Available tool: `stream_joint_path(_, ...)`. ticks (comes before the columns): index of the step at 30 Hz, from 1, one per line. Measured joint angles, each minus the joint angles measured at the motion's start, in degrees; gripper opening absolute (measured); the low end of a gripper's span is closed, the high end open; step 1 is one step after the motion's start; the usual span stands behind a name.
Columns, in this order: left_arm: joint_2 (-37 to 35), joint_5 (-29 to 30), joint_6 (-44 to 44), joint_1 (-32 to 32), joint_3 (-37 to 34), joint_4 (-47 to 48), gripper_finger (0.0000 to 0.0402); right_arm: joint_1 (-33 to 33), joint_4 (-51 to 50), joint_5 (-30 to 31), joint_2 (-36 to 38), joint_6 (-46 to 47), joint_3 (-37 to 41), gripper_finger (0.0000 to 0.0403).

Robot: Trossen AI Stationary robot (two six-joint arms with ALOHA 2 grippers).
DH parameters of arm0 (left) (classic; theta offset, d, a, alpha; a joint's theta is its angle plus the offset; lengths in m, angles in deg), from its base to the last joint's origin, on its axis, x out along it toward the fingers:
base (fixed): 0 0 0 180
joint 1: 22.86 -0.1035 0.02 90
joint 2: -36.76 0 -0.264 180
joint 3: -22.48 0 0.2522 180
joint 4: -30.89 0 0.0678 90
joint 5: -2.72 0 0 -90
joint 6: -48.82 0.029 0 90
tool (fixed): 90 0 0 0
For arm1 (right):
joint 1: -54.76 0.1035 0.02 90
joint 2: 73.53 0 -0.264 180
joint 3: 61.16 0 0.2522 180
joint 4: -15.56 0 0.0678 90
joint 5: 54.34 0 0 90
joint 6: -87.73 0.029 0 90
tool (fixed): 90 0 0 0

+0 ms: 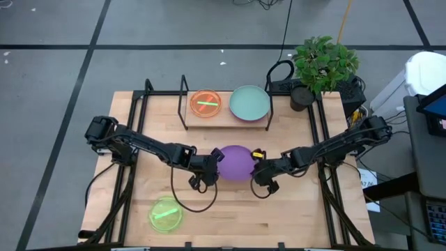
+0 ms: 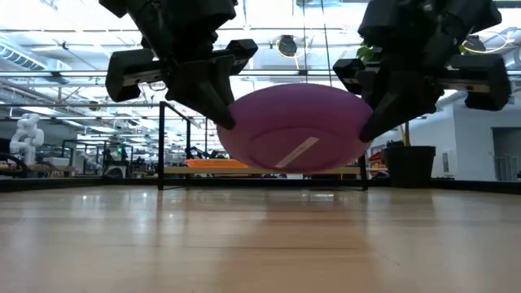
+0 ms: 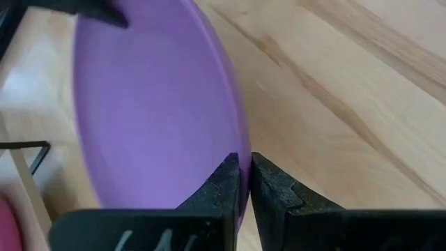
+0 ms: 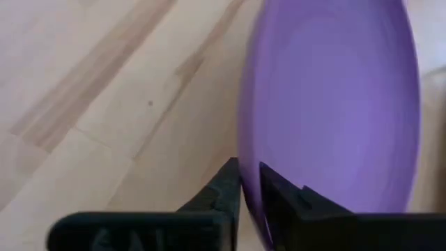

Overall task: Place and stack plates onto a shelf
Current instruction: Stack the large violet plate on top of the blue plate

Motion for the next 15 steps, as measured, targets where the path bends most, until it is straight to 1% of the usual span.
stream_joint_path(3, 0.0, 2.3, -0.9, 0.0, 0.0, -0.8, 0.0034, 0.0, 0.3, -1.2, 0.0, -0.9, 0.0, 0.0017)
stream_joint_path(5, 0.0, 3.8, -1.9, 0.1, -0.1, -1.8, 0.0036, 0.0, 0.3, -1.2, 0.0, -1.2, 0.0, 0.0015)
stream_joint_path(10, 0.0, 4.6, -3.5, 0.1, -0.2, -3.4, 0.0041, 0.0, 0.1, -1.2, 0.0, -1.3, 0.1, 0.0015)
stream_joint_path(12, 0.0, 5.8, -5.5, 0.1, -0.2, -4.7, 0.0060, 0.0, 0.0, -2.0, 0.0, -1.3, 0.2, 0.0014)
stream_joint_path(15, 0.0, 9.2, -7.9, 0.0, -0.2, -7.6, 0.0107, 0.0, 1.1, -1.4, 0.0, -1.1, 0.2, 0.0013)
